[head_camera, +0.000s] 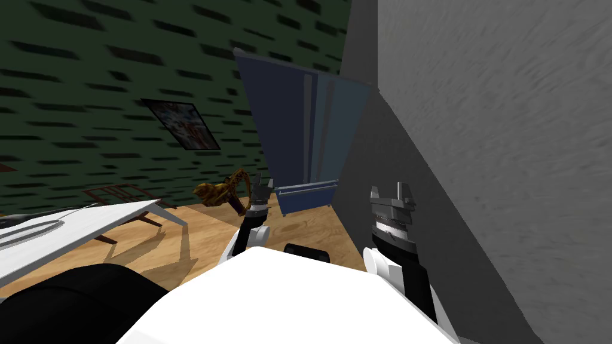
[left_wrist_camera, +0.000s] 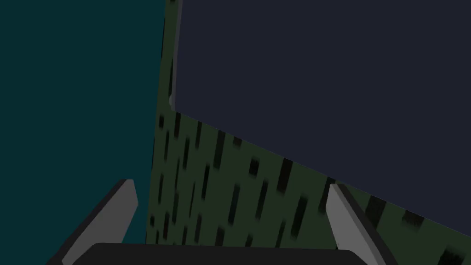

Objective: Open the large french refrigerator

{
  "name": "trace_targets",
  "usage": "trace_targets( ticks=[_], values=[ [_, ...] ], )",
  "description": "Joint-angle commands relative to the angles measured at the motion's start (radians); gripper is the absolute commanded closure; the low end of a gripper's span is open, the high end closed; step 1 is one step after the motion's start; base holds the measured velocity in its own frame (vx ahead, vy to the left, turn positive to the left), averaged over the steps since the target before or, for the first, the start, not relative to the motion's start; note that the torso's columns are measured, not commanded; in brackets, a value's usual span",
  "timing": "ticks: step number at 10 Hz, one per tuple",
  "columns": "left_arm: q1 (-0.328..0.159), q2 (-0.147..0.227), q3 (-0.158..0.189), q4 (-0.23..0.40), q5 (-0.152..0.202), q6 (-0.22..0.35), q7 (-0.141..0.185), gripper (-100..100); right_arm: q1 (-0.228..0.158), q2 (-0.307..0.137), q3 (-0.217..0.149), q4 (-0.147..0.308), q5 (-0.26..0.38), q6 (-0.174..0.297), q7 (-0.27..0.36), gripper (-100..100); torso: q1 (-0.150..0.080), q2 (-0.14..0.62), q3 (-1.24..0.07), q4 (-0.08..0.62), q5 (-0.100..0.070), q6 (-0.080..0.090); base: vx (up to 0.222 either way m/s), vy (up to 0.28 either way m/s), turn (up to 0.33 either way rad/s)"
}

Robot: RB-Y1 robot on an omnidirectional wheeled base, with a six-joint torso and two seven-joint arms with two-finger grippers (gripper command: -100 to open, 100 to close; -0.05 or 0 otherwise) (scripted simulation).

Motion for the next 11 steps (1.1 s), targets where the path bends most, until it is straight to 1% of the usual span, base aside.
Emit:
trace_targets(
  ticks=[1,3,9,10,11],
  values=[
    [0.000,0.000,0.000,0.000,0.000,0.000,0.000,0,0.000,0.000,0.000,0.000,0.000,0.000,0.000,0,0.000,0.040,-0.082,0.041,0.000,0.000,0.000,0.000,0.000],
    [0.000,0.000,0.000,0.000,0.000,0.000,0.000,0,0.000,0.000,0.000,0.000,0.000,0.000,0.000,0,0.000,0.175,-0.351,0.176,0.000,0.000,0.000,0.000,0.000],
    [0.000,0.000,0.000,0.000,0.000,0.000,0.000,0,0.000,0.000,0.000,0.000,0.000,0.000,0.000,0,0.000,0.618,-1.234,0.617,0.000,0.000,0.000,0.000,0.000],
    [-0.001,0.035,0.001,0.011,0.000,-0.005,0.000,-100,0.000,0.000,0.000,0.000,0.000,0.000,0.000,0,0.000,0.691,-1.382,0.691,0.000,0.000,0.018,0.001,0.006],
    [-0.002,0.060,0.003,0.022,0.000,-0.010,-0.001,-100,0.000,0.000,0.000,0.000,0.000,0.000,0.000,0,0.000,0.725,-1.451,0.724,0.000,0.000,0.032,0.004,0.009]
  ],
)
